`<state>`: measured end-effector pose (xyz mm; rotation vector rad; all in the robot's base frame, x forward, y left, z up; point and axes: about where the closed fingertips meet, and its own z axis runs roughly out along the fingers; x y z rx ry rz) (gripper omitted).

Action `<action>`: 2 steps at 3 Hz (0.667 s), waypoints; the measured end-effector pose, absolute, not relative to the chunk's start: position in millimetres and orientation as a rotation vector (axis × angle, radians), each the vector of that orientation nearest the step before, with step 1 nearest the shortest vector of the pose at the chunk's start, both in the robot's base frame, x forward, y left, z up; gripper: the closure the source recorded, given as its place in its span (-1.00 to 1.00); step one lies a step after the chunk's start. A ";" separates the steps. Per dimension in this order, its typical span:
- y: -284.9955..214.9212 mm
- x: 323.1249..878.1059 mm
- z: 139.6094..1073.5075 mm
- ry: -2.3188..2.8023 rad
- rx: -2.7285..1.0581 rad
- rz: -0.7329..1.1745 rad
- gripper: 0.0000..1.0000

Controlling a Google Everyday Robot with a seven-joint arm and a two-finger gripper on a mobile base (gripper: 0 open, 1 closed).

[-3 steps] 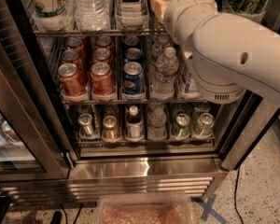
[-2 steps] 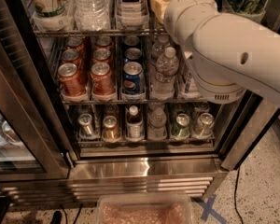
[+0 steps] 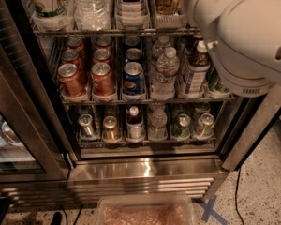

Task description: Pick orange can from top shelf of fridge

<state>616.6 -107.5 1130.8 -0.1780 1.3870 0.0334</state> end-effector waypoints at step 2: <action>-137.0 578.8 1153.4 1.384 -0.140 0.073 1.00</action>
Offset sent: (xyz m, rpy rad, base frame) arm -0.0674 -0.0536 0.0021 0.0478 0.0974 0.0474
